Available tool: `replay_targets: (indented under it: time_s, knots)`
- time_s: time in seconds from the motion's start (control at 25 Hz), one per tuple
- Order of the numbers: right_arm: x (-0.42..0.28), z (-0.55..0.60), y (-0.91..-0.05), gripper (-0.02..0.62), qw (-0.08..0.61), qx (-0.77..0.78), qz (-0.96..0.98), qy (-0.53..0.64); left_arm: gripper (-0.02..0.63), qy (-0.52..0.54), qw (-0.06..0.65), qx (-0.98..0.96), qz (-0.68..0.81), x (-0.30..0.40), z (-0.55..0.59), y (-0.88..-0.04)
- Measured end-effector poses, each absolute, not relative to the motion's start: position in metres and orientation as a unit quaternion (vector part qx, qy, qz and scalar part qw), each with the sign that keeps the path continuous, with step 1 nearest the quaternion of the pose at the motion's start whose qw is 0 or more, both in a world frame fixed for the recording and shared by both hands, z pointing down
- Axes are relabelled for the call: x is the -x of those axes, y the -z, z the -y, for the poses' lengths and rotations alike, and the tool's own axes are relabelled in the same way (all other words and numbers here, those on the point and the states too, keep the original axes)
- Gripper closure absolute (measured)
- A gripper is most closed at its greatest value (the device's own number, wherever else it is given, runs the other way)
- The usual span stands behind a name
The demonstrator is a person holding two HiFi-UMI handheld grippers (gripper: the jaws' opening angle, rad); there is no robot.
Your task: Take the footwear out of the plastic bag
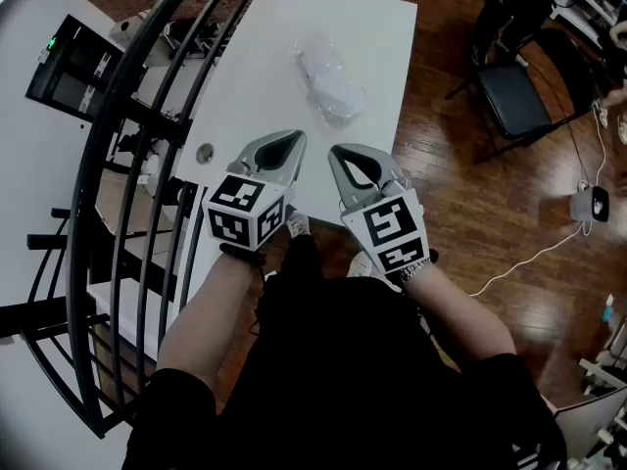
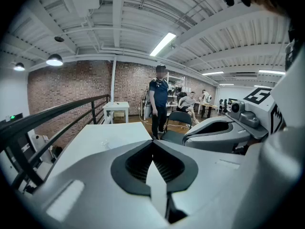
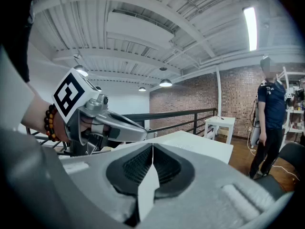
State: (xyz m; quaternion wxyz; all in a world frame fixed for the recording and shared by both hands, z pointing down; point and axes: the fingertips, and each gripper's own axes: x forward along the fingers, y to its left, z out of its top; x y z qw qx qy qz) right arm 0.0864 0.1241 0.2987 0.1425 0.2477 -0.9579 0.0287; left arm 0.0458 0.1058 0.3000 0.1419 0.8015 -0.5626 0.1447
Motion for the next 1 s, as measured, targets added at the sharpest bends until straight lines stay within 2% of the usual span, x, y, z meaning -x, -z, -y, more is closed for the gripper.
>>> replay_targets:
  time_s: [0.68,1.0]
  knots:
    - [-0.009,-0.016,-0.338,0.541,0.212,-0.313,0.923,-0.076,0.591,-0.155,0.16,-0.836,0.502,0.04,0.005,-0.318]
    - [0.019,0.045,-0.398,0.467,0.286,-0.341,0.887,-0.127,0.591,-0.162,0.202,-0.843,0.471,0.083,0.063,-0.358]
